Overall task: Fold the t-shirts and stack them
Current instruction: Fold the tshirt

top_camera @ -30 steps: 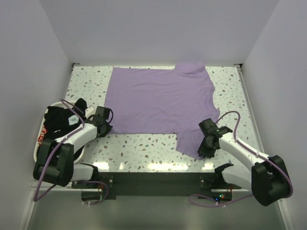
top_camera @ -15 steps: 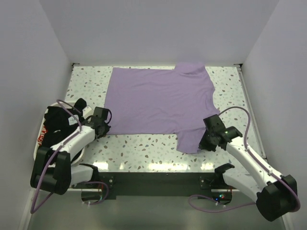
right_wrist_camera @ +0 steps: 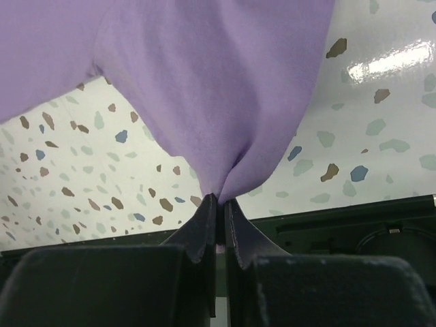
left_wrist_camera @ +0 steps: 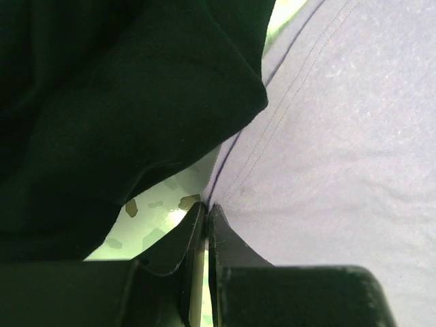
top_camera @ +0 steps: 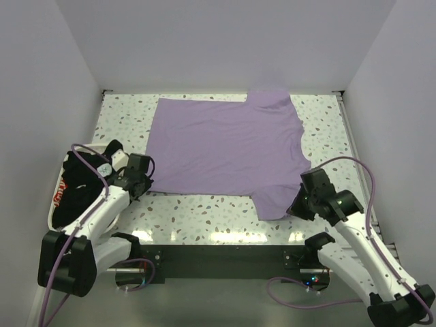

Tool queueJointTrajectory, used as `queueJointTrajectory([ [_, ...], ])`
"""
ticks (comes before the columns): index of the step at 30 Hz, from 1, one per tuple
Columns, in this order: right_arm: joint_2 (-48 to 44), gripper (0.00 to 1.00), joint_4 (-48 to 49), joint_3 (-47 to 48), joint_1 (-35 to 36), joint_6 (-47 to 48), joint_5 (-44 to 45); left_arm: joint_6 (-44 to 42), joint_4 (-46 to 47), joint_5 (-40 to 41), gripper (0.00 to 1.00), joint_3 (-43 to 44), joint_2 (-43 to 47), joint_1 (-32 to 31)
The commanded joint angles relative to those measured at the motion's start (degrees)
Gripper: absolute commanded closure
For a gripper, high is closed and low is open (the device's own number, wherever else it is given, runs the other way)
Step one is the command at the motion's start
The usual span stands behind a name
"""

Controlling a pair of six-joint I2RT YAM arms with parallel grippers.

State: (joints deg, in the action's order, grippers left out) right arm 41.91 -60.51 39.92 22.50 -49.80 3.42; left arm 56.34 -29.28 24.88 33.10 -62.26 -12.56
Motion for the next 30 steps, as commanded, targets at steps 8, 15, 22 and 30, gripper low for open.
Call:
queueJointTrajectory([
  [8,8.32,1.0,9.5,9.81,0.09,6.63,1.5,-2.02,1.5,1.31,1.0,9.76,-8.2,-0.28],
  [15,33.01,1.0,19.98,24.56,-0.26,14.81,5.63,-0.97,1.24,0.6,1.0,23.57,-22.89,-0.28],
  [22,49.47,1.0,25.0,35.13,-5.88,18.16,0.98,-1.14,-0.43,0.69,1.0,34.12,-34.49,0.51],
  [30,55.82,1.0,27.46,40.93,-10.2,20.0,-2.1,-1.49,-0.25,-0.19,1.0,36.68,-39.17,2.8],
])
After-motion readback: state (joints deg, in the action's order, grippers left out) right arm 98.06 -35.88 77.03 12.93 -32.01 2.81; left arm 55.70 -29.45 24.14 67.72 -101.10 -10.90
